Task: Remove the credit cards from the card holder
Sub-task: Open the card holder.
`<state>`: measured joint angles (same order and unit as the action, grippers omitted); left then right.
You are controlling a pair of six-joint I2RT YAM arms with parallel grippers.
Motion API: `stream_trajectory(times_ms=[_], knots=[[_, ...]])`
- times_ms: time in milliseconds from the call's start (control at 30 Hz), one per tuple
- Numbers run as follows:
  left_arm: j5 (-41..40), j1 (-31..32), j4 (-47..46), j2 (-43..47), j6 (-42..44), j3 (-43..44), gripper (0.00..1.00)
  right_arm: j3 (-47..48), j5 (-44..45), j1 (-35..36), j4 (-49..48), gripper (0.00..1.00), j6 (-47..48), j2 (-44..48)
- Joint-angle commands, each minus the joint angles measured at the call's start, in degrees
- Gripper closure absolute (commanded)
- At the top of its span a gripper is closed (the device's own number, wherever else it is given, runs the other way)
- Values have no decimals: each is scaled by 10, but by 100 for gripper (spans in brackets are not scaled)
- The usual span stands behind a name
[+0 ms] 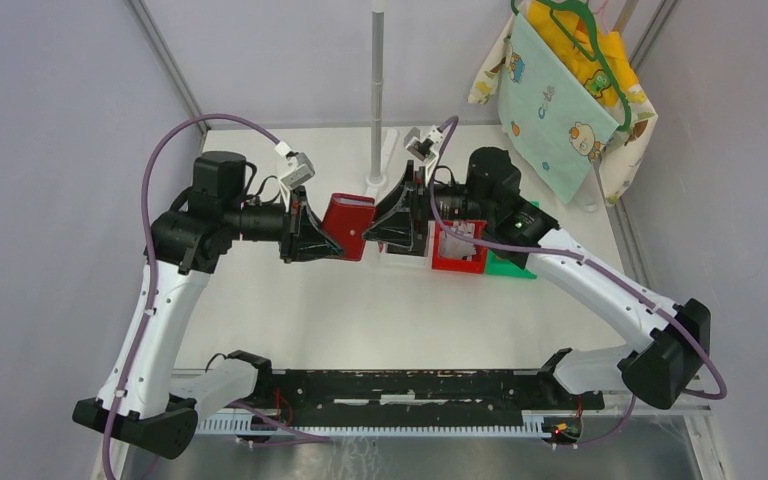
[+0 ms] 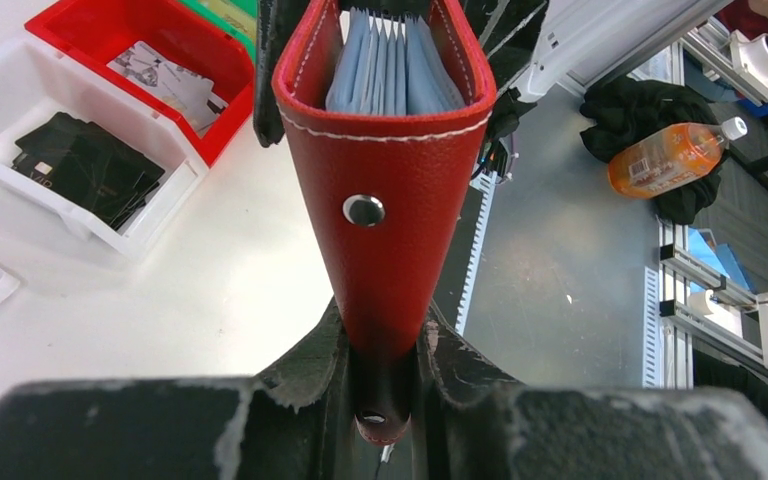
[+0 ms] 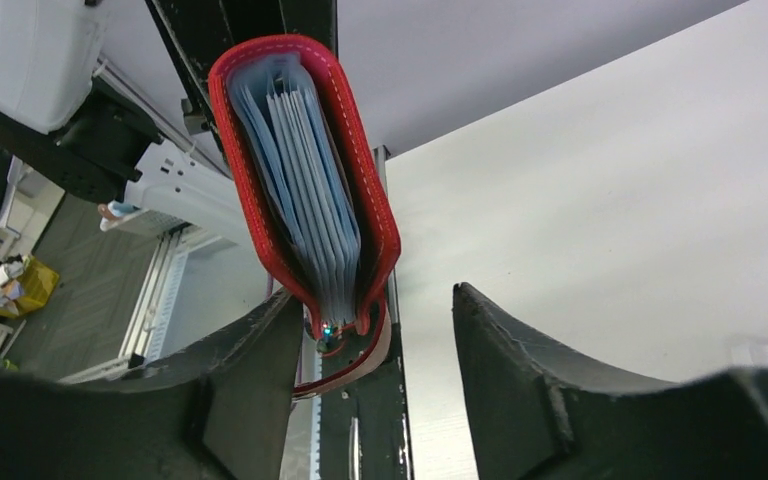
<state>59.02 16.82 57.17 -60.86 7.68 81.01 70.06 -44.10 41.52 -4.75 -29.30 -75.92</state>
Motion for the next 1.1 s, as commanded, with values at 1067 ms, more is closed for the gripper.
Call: stream_trajectory(times_ms=[1067], knots=[[105, -1, 34, -7, 84, 38, 67, -4, -56, 58, -105, 78, -26, 21]])
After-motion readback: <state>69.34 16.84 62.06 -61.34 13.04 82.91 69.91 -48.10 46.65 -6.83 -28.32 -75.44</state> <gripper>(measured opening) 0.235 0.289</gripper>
